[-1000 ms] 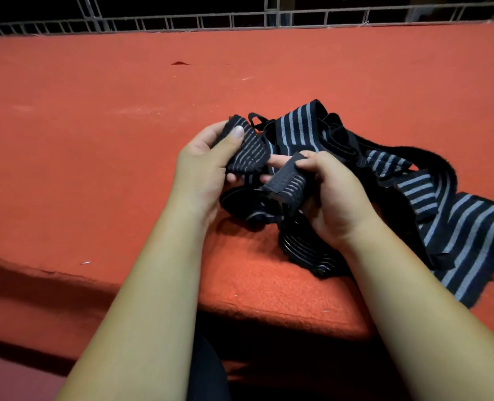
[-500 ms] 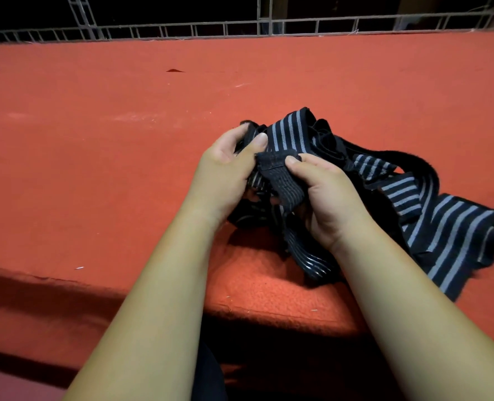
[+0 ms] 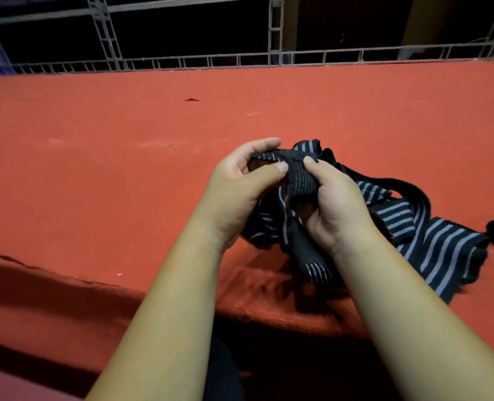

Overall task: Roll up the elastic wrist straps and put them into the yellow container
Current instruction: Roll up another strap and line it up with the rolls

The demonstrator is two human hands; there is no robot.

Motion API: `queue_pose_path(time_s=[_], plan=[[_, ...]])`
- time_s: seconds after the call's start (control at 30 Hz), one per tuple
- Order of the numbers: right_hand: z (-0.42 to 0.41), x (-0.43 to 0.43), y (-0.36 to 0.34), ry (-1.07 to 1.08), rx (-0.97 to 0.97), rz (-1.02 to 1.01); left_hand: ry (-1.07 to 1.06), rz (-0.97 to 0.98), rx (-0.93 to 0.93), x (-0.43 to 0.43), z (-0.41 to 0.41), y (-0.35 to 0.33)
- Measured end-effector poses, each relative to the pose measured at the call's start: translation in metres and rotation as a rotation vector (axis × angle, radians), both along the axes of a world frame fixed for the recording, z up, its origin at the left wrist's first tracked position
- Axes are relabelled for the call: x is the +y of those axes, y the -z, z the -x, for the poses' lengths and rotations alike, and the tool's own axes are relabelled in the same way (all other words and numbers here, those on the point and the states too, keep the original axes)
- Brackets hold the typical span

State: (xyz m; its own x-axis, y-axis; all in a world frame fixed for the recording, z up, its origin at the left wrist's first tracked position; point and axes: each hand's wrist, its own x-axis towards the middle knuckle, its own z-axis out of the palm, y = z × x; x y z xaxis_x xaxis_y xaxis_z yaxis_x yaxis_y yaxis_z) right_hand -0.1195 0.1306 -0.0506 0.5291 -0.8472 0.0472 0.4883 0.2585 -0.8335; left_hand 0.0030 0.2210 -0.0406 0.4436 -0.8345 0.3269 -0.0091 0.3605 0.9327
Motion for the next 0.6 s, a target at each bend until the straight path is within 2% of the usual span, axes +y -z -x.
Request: queue_pose_path(time_s=[0.13, 0.23, 0.3, 0.43, 0.6], plan=[[0.0, 0.008, -0.036, -0.03, -0.057, -0.051, -0.094, 0.023, -0.051, 0.0, -0.002, -0.026], [0.001, 0.015, -0.064, -0.032, -0.042, 0.024, -0.228, 0.015, 0.019, 0.0, -0.001, -0.058], [0.0, 0.018, -0.08, -0.041, -0.022, 0.094, -0.27, 0.012, -0.007, 0.001, -0.004, -0.077], [0.0, 0.023, -0.113, -0.025, 0.039, 0.289, -0.245, 0.046, -0.121, 0.008, -0.002, -0.118], [0.003, 0.022, -0.162, -0.004, 0.013, 0.441, -0.187, 0.021, -0.22, 0.017, 0.012, -0.16]])
